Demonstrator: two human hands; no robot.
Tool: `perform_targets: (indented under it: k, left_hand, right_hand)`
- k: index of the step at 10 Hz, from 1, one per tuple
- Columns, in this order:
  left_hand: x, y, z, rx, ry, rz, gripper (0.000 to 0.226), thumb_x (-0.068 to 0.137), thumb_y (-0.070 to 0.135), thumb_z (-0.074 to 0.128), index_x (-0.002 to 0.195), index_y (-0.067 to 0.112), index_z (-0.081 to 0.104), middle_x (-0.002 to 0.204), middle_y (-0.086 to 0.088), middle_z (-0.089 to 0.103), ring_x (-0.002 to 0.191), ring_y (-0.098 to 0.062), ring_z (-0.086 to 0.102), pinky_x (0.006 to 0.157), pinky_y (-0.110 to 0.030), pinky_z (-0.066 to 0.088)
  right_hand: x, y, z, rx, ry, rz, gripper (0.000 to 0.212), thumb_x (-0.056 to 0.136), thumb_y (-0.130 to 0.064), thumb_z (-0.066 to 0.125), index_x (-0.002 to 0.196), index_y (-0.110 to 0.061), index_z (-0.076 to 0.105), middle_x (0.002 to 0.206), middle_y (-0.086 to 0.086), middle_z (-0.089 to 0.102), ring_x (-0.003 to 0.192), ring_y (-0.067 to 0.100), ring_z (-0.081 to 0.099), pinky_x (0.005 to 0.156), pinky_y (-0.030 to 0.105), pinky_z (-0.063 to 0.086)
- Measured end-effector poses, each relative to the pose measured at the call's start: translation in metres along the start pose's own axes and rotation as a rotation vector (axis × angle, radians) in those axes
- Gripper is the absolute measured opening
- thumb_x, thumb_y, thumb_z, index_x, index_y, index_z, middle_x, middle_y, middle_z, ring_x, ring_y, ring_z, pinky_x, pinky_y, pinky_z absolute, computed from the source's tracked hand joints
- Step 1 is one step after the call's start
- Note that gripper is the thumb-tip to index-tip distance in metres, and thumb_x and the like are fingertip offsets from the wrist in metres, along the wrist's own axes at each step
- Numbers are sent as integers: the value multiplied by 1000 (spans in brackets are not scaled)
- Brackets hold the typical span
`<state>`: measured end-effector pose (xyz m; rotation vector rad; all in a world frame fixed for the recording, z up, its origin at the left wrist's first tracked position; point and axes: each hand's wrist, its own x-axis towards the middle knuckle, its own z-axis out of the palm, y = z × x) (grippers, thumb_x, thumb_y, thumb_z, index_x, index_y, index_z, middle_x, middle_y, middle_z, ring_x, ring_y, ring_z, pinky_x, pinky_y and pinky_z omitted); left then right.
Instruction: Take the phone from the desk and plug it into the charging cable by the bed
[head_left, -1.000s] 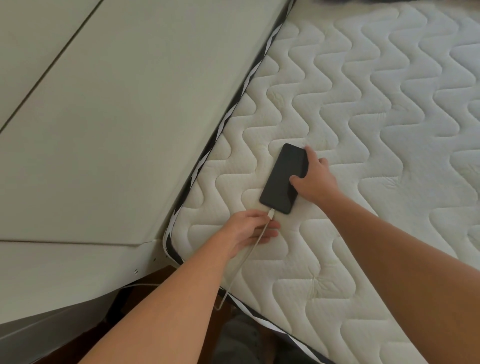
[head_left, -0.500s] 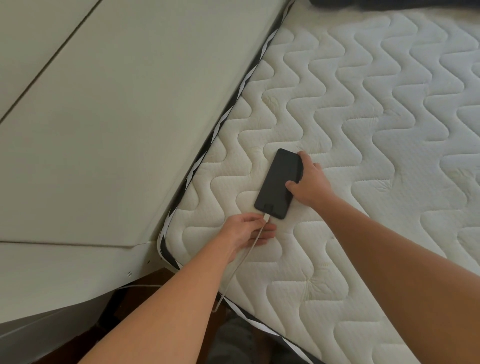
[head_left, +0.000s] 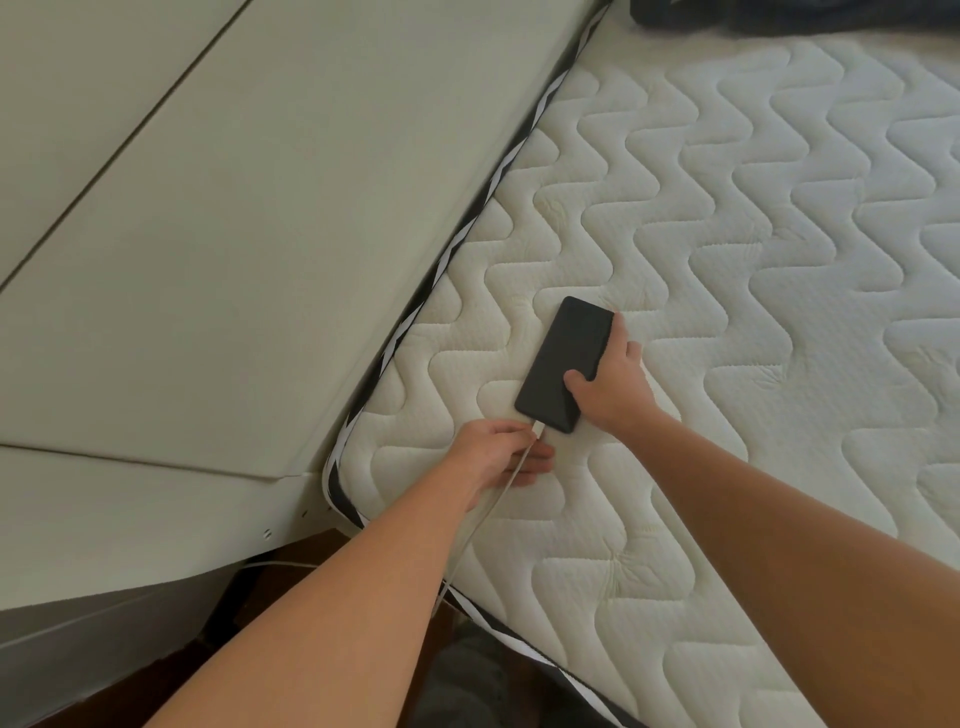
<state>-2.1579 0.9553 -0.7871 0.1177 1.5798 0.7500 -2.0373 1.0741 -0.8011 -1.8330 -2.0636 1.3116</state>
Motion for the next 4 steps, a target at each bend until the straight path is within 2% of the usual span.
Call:
perform_targets:
  k: [1,2,3,4]
  left_hand:
    - [-4,0,8,336,185,163,17,93,14,60,95,6,75,86,-13,78,70,-24,74,68,-36,61]
    - [-12,4,15,702,368,320,21,91,28,59,83,17,75,76,1,71,74,-22,66,66,-30,50]
    - [-24,10,19,592,405,273,27,95,38,52,101,20,70,91,4,66,83,-17,59,70,-29,42]
    - [-40,31,22,291,445,278,34,94,40,47,114,17,62,105,-3,67,93,-20,60,74,-33,41]
  right_hand:
    - [-13,0,-2,176,-18,18,84,89,-22,57,153,-19,3,145,13,31,113,25,48,86,41,48]
    - [-26,-5,-11,366,-69,36,76,90,-21,56,151,-19,11,147,7,37,129,27,44,101,45,44]
    - [-41,-14,-23,392,-131,97,70,95,-31,49,152,-19,11,155,6,31,137,27,37,105,41,38]
    - [-57,-28,-37,392,-144,98,66,97,-41,43,153,-20,14,156,6,31,138,26,36,105,39,33]
